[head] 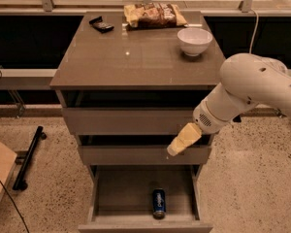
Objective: Pick pepsi can from bottom drawer and place on counter
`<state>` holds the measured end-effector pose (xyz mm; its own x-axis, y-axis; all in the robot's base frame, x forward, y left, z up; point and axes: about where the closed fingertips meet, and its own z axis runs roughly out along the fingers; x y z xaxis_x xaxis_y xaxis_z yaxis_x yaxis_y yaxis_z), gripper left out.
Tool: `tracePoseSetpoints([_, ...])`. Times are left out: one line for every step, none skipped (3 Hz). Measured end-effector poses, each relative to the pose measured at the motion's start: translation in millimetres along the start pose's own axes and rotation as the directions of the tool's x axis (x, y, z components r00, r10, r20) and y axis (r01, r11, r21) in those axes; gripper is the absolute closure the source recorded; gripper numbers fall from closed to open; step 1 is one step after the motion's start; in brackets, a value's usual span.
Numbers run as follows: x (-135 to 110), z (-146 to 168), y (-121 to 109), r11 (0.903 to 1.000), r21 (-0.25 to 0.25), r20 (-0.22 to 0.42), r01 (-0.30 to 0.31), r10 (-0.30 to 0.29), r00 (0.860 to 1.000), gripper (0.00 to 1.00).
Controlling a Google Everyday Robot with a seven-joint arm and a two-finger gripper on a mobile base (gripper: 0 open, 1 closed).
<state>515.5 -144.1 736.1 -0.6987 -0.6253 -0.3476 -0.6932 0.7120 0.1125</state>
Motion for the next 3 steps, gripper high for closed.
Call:
tracePoseSetpoints([0.1, 18.6, -1.0, 0.9985, -0.023, -0.005, -0.049, 0.049, 0.999, 0.00])
tracePoseSetpoints([1.0, 54.5, -2.8, 0.9918, -0.060, -0.008, -0.113, 0.113, 0.994, 0.00])
tracePoseSetpoints([2.1, 103.5, -6.6, 0.9769, -0.099, -0.019, -0.190, 0.189, 0.982, 0.00])
